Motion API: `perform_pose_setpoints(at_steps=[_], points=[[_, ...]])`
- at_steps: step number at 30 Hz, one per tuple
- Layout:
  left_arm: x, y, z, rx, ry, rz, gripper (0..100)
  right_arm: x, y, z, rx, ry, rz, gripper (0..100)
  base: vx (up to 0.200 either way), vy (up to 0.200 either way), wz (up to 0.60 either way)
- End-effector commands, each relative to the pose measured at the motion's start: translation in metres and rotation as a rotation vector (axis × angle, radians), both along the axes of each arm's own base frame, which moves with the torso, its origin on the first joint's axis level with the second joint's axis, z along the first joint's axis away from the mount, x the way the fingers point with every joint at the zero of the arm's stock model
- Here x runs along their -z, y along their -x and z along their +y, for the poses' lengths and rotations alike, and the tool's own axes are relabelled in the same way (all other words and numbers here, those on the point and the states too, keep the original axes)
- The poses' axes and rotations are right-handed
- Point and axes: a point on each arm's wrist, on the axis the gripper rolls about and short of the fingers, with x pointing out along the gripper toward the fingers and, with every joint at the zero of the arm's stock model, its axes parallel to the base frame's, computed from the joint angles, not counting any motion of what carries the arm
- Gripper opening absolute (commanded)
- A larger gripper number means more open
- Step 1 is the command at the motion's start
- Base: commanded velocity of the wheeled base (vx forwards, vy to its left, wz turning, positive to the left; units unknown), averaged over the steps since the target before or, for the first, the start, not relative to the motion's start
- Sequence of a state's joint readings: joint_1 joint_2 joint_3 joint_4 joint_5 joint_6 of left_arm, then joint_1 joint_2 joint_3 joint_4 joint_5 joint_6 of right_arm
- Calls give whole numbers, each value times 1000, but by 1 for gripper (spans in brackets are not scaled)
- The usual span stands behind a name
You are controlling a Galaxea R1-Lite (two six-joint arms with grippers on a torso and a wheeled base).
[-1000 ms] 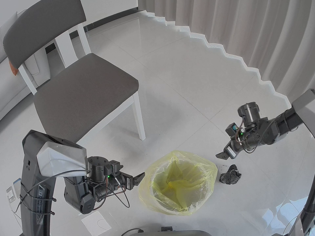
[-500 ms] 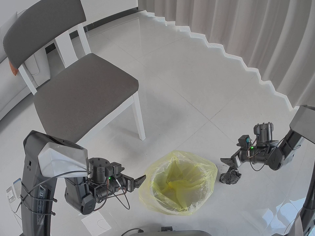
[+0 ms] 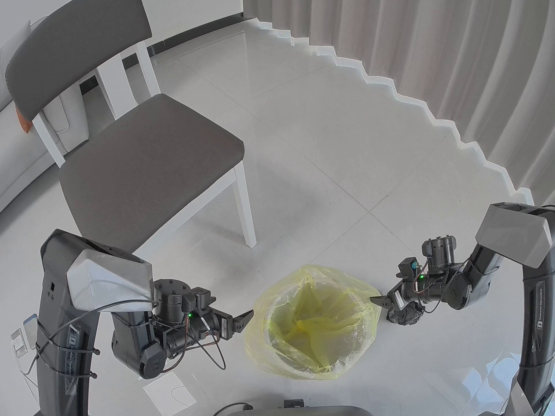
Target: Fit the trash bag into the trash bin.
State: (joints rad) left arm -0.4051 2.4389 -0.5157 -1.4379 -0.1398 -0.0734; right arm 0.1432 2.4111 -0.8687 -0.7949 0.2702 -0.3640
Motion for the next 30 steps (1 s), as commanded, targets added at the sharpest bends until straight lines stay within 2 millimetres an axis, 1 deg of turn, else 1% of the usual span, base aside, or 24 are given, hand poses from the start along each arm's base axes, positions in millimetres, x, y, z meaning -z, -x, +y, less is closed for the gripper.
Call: perform_pose_setpoints(at_steps=[1,3,5,6,7,8,14,18,21,23,24,26,27,30], points=[[1,-1,4,-11,-1,4,100,23,-10,5,-13,3,27,100,0,0,0],[2,-1,4,-15,-2,7,100,27,-14,12,-28,-1,25,100,0,0,0],[3,0,4,-12,-2,9,100,27,-15,12,-29,0,26,100,0,0,0],[3,-1,4,-15,-2,7,100,26,-20,20,-56,-11,64,100,0,0,0],[3,-1,4,-15,-2,7,100,26,-20,21,-59,-13,67,100,0,0,0],[3,-1,4,-15,-2,6,100,25,-25,26,-69,-11,84,100,0,0,0],[2,-2,3,-13,0,3,100,19,-46,37,-87,4,151,100,0,0,0],[2,-3,3,-15,0,1,100,16,-56,40,-91,5,150,100,0,0,0],[4,-4,2,-13,-3,8,100,12,-55,33,-80,8,162,100,0,0,0],[12,-10,0,-15,-9,23,100,0,-52,13,-42,9,156,100,0,0,0],[15,-12,-1,-15,-13,32,100,-4,-50,8,-33,11,153,100,0,0,0],[17,-14,-2,-13,-23,55,100,-8,-45,-2,-20,17,158,100,0,0,0],[18,-14,-2,-12,-24,60,100,-9,-44,-3,-20,19,155,100,0,0,0],[19,-16,-6,-5,-38,87,100,-19,-38,-16,-9,32,143,100,0,0,0]])
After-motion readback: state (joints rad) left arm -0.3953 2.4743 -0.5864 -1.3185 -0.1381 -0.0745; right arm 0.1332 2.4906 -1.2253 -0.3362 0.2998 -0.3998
